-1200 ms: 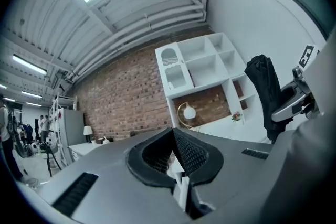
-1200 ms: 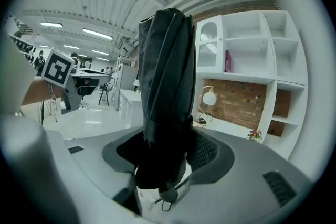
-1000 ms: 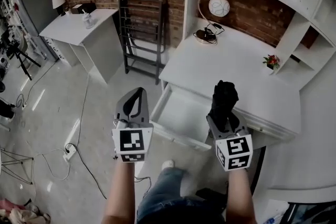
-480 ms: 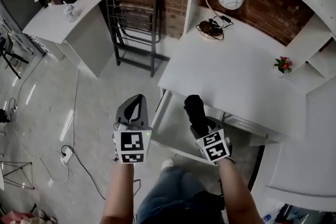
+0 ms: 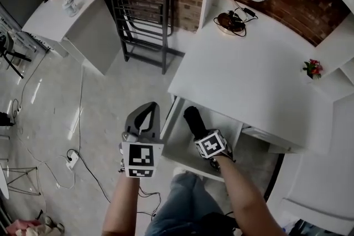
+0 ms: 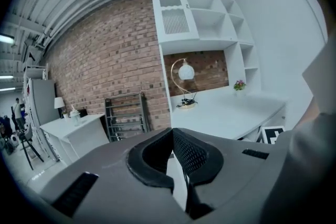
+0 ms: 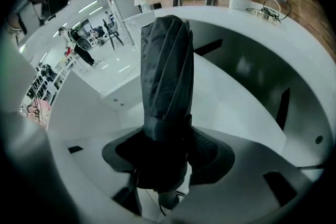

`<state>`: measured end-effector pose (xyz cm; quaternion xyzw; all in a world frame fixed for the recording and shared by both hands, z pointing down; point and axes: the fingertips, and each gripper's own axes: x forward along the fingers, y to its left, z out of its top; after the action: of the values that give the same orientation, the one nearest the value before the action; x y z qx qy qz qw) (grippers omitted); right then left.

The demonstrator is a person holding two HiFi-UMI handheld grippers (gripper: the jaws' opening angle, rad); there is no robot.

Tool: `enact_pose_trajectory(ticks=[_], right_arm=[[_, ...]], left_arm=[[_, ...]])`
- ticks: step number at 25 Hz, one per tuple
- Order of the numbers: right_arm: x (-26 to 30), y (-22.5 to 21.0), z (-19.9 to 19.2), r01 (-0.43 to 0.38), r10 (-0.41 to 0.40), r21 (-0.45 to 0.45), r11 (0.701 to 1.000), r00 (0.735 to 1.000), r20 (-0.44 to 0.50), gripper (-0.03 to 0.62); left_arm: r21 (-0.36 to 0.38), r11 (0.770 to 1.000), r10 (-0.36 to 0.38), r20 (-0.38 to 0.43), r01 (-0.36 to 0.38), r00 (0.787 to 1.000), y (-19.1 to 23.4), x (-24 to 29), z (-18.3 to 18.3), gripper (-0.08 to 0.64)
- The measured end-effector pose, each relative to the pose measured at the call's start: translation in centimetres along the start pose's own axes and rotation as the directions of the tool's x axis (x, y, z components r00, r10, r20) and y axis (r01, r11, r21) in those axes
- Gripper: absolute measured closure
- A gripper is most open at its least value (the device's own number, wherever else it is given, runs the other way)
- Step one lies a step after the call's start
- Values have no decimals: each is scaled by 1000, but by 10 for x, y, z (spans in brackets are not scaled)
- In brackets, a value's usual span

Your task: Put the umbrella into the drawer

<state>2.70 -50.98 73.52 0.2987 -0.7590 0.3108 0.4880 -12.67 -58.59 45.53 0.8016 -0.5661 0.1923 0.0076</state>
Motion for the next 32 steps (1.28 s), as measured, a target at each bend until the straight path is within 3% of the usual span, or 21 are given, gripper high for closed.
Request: enact_pose_trajectory(ticks=[7, 12, 15, 19, 22, 27, 30, 32], right_arm=[[62, 9, 16, -120, 118, 86, 989, 993, 24, 354], [64, 31, 18, -188, 181, 192, 963, 982, 52, 344], [39, 26, 18, -151, 145, 181, 972, 988, 47, 341], [-18, 9, 19, -41, 38, 89, 995, 999, 39, 341], [-76, -1, 32, 55, -56, 7, 998, 992, 112, 342], [-179, 6, 62, 77, -69, -15, 997, 948, 311, 364], [-244, 9, 71, 106, -90, -12, 994, 895, 437, 373], [-292, 9, 75, 135, -122, 14, 991, 839, 530, 389]], left_arm=[[29, 999, 23, -25, -23, 999, 15, 11, -10, 558], [38, 999, 31, -30, -30, 999, 19, 9, -10, 558], [19, 999, 28, -33, -27, 999, 13, 6, -11, 558], [2, 1000, 18, -21, -18, 1000, 4, -4, 0, 558], [-27, 999, 25, 0, -25, 1000, -2, -17, 14, 558], [-35, 999, 40, 68, -38, 997, -12, -35, 46, 558], [-35, 998, 57, 116, -53, 992, -17, -48, 70, 558], [-44, 997, 72, 152, -67, 986, -17, -58, 87, 558]])
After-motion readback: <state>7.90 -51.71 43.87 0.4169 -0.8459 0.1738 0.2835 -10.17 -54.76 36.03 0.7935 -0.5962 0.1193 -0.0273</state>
